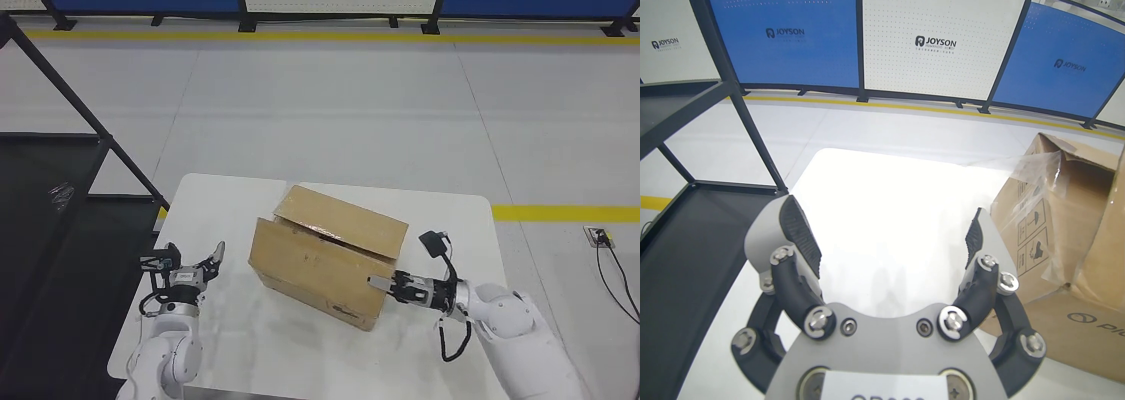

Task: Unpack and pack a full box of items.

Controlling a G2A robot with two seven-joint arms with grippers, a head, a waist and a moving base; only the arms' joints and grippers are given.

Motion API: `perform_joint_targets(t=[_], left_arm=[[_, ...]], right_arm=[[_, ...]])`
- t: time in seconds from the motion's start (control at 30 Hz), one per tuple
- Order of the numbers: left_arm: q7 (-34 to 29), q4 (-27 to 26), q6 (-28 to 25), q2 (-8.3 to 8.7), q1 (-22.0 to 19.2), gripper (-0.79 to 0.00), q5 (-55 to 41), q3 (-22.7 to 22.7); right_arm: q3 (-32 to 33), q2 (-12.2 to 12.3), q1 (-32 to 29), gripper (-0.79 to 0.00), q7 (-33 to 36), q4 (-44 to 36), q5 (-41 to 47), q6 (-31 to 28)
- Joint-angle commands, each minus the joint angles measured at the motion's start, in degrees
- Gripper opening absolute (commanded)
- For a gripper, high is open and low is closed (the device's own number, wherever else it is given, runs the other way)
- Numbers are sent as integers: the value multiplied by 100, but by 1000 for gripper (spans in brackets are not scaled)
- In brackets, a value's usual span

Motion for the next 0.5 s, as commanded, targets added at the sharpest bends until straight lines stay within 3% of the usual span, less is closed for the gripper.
perform_joint_targets(t=[0.0,0.07,0.27,0.47], left_arm=[[-49,7,-47,1,2,0,44,31],[-91,21,-82,2,0,0,94,67],[-180,104,-124,-8,-74,0,201,192],[-319,299,-227,-16,-280,0,286,314]], right_arm=[[-7,11,15,-419,-69,23,-54,28],[-16,21,17,0,-173,15,-159,50],[165,103,-171,0,-476,-225,-599,-109],[832,240,-1065,0,-1378,-1224,-1838,-561]])
